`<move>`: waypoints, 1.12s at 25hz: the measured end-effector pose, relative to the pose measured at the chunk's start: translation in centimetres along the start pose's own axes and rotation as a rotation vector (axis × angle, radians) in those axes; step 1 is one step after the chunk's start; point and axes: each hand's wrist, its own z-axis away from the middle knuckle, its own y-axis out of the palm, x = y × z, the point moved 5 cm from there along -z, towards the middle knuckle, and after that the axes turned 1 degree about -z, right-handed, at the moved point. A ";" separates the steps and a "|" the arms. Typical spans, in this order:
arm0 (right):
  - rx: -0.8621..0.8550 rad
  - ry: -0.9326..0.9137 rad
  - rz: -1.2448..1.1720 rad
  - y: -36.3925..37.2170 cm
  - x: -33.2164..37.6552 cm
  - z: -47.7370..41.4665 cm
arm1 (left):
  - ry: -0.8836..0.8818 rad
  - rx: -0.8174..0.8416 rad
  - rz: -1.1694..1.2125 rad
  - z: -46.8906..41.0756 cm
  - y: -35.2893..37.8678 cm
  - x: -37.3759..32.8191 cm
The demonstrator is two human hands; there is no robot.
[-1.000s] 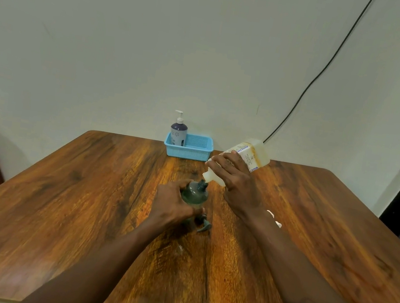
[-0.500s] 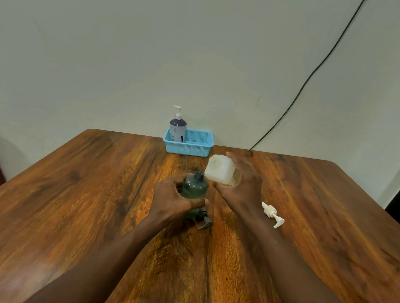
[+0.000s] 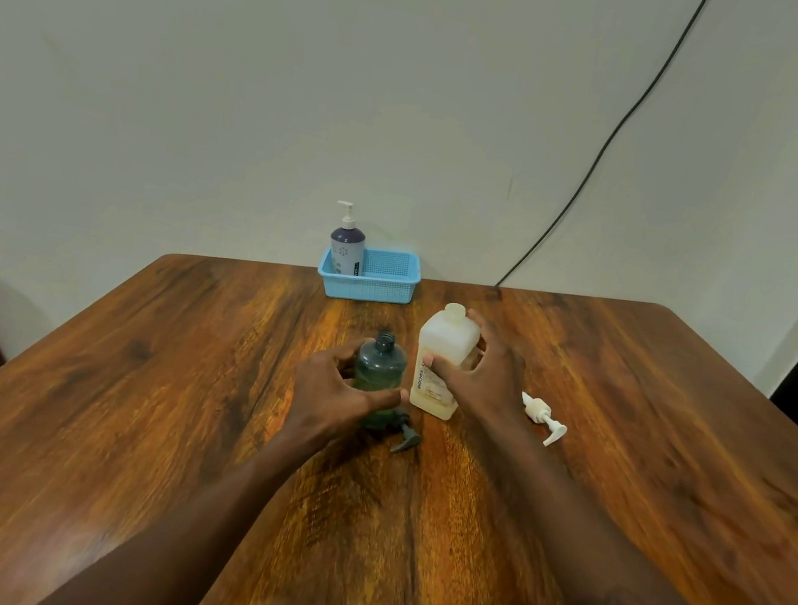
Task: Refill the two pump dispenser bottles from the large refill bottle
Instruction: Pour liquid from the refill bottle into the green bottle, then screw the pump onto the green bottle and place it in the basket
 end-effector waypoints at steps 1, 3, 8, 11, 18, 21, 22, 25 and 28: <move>0.009 0.003 0.001 0.0 -0.2 0.1 | 0.003 0.000 -0.006 0.1 -0.1 0.1; 0.008 0.005 0.029 -0.3 0.0 0.4 | 0.008 -0.002 -0.012 0.3 -0.3 0.2; -0.044 -0.177 0.133 -1.0 3.3 1.0 | -0.007 -0.014 -0.010 0.7 -1.3 0.6; -0.077 -0.385 0.133 -0.6 5.4 1.2 | -0.013 -0.005 0.003 1.1 -1.9 0.5; 0.405 -0.357 0.150 3.9 5.6 2.0 | -0.024 -0.060 -0.038 1.3 -4.3 2.4; 0.745 -0.349 0.429 6.9 4.3 2.9 | -0.025 -0.083 -0.061 1.6 -5.0 3.4; 0.807 -0.369 0.481 7.6 3.9 3.2 | -0.023 -0.086 -0.058 1.8 -5.1 3.4; 0.859 -0.379 0.529 8.7 3.2 3.1 | -0.039 -0.077 -0.027 1.9 -5.5 3.6; 0.862 -0.373 0.534 9.4 3.1 2.8 | -0.059 -0.080 -0.009 2.1 -5.9 4.1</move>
